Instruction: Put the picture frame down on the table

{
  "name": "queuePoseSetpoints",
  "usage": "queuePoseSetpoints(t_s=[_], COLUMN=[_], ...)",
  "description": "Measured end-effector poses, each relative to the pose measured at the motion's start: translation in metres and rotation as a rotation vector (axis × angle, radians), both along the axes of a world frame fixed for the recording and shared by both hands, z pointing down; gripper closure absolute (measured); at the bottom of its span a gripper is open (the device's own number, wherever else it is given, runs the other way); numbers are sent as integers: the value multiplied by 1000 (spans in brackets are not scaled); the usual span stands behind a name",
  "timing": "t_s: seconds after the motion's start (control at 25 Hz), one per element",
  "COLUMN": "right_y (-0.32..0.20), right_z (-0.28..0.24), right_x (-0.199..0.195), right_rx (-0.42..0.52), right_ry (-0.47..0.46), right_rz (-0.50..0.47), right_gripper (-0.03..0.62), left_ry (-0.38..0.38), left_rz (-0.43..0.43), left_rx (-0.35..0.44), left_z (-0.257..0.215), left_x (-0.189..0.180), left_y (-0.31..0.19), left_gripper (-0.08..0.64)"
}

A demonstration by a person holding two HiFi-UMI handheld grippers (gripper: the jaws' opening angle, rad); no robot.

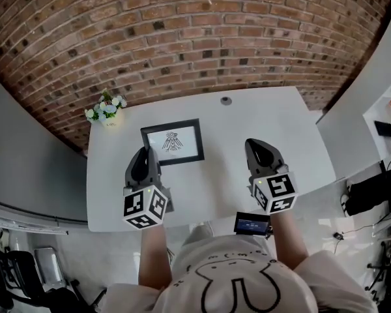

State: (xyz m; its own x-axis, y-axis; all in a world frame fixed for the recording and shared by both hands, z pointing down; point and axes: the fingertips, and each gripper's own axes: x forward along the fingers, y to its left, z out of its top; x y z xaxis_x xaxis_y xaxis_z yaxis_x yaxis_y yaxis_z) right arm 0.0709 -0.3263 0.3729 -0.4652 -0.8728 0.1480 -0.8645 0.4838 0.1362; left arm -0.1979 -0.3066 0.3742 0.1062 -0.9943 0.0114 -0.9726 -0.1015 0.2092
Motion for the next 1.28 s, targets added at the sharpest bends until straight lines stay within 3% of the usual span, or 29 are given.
queuePoseSetpoints(t_s=[0.6,0.96,1.28], right_y=[-59,-78,-108], right_z=[9,14,19], right_x=[-33,-12,11], right_rx=[-17,-39,-69], right_ry=[28,44,35], right_rz=[67,49,36], right_gripper=[575,575,575], left_ry=[23,51,33], left_rz=[53,31,16], left_rx=[-19,-38,-62], left_z=[13,20,24], left_x=[-37,-18,3], left_y=[-75,-97,-114], left_gripper=[491,491,491])
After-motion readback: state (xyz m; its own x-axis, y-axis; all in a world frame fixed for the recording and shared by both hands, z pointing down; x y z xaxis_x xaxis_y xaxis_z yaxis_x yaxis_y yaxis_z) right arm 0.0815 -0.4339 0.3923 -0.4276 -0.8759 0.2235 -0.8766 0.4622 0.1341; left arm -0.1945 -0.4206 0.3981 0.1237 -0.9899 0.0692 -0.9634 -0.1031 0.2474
